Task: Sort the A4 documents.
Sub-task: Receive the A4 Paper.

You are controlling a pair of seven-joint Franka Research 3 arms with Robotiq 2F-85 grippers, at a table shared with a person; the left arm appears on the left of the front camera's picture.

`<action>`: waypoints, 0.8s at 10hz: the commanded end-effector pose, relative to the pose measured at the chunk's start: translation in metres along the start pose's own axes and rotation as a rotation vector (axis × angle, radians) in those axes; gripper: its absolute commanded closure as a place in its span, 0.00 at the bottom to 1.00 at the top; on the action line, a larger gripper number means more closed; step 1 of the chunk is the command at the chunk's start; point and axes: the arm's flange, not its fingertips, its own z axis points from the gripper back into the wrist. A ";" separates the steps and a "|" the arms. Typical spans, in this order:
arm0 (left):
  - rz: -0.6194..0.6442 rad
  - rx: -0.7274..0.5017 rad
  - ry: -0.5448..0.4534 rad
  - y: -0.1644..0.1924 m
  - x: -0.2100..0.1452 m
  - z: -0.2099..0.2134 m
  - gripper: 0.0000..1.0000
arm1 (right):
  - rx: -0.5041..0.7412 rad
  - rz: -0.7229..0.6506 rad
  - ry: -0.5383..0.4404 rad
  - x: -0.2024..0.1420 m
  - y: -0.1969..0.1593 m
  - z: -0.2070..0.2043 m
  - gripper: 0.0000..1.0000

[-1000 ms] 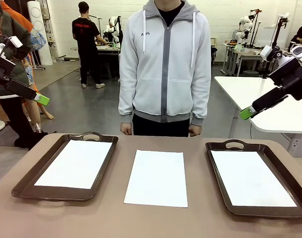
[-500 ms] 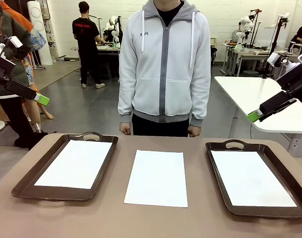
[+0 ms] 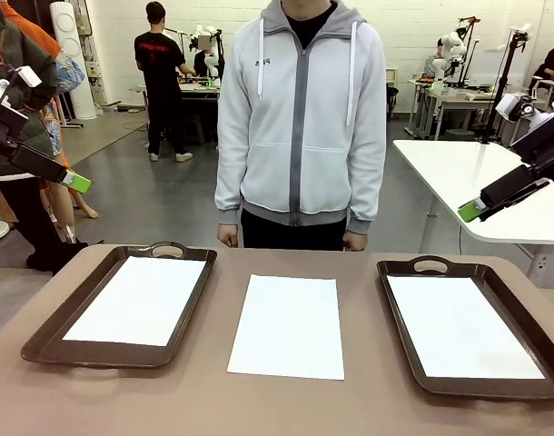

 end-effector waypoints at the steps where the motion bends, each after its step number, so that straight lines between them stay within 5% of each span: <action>1: -0.014 0.004 0.007 0.000 -0.001 -0.001 0.00 | -0.001 -0.002 0.001 0.000 -0.001 -0.001 0.00; 8: -0.014 0.004 0.007 0.000 -0.001 -0.001 0.00 | -0.001 -0.002 0.001 0.000 -0.001 -0.001 0.00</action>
